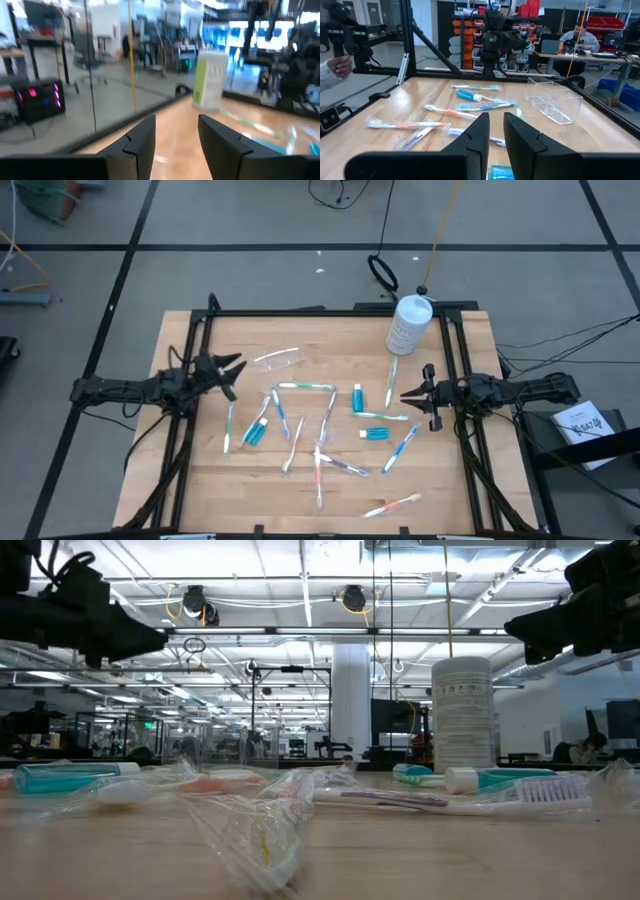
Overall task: Pick & Place toothbrushing station
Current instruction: Put the green toothbrush into the transparent organizer
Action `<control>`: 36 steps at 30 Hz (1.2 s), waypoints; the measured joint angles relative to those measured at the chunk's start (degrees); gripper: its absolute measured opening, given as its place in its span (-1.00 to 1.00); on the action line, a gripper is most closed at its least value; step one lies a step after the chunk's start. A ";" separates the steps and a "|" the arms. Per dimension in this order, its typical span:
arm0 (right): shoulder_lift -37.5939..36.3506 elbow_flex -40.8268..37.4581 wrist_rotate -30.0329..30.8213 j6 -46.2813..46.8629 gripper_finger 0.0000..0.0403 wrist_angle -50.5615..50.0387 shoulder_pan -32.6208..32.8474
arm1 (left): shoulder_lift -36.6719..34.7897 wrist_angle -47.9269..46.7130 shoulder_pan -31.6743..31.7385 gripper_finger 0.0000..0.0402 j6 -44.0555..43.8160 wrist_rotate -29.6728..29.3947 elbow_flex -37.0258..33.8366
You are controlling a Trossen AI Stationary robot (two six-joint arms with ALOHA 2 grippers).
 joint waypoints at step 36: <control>1.70 0.00 6.01 -0.73 -0.75 5.58 0.00 | 68.50 -62.57 -8.88 -0.23 -24.65 -14.63 64.34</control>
